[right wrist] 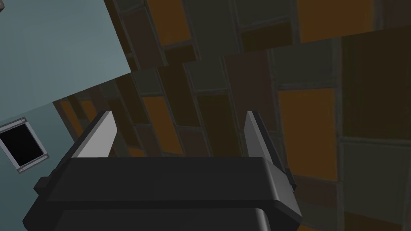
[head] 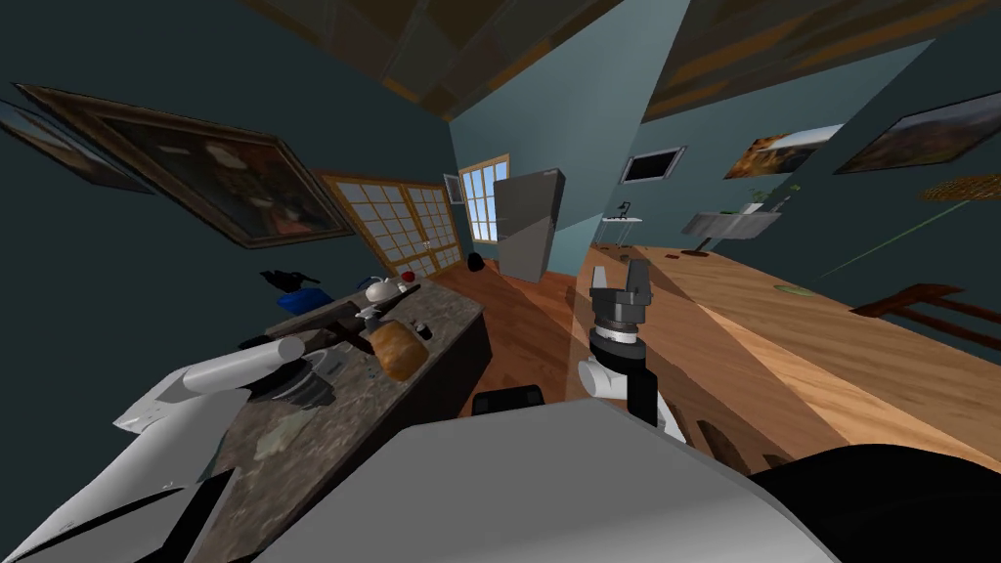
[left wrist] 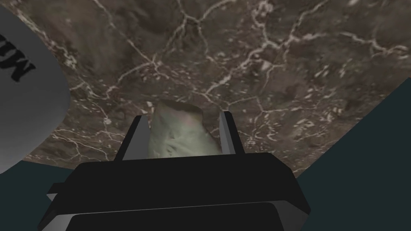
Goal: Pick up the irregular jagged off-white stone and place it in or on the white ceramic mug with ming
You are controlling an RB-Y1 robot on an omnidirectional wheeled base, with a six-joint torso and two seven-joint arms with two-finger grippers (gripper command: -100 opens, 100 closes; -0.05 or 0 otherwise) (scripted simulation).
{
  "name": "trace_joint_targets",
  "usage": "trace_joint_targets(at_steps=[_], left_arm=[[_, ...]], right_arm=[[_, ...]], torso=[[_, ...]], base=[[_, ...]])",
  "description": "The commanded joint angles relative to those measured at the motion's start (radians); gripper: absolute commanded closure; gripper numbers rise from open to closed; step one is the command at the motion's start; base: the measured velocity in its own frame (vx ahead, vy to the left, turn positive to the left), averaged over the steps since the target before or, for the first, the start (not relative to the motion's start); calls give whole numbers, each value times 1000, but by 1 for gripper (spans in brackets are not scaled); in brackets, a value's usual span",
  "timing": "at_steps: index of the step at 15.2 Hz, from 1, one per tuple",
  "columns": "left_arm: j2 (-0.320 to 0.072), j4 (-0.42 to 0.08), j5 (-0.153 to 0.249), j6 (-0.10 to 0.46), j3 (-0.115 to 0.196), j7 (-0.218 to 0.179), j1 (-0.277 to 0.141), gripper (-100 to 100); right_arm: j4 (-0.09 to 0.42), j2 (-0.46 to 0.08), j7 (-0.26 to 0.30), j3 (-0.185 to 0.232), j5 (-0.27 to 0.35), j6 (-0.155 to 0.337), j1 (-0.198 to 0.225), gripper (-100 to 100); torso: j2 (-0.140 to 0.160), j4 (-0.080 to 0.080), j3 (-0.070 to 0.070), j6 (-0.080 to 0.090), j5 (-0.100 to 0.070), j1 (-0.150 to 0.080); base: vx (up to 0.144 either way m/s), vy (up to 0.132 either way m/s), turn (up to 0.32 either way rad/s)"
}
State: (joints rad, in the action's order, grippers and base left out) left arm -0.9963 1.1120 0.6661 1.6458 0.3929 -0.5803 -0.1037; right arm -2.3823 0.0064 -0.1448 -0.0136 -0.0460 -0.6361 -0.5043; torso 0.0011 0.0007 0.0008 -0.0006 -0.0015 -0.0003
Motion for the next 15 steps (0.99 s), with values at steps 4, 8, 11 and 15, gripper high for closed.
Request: trace_joint_targets(at_steps=[4,8,11,15], left_arm=[[-73,-66,-15,-1,40,26,4,100],[-130,-137,-25,-5,66,54,-2,100],[-165,-183,-29,-8,83,74,-6,100],[-215,-251,-34,-12,108,107,-12,100]], right_arm=[[0,0,0,0,0,0,0,0],[0,0,0,0,0,0,0,0],[0,0,0,0,0,0,0,0],[0,0,0,0,0,0,0,0]], torso=[[0,0,0,0,-1,1],[-1,0,-1,0,0,1],[-2,0,-1,0,0,2],[-3,0,-2,2,0,4]], base=[[-13,4,-187],[-3,7,-131],[-1,19,-163],[2,43,-201]])
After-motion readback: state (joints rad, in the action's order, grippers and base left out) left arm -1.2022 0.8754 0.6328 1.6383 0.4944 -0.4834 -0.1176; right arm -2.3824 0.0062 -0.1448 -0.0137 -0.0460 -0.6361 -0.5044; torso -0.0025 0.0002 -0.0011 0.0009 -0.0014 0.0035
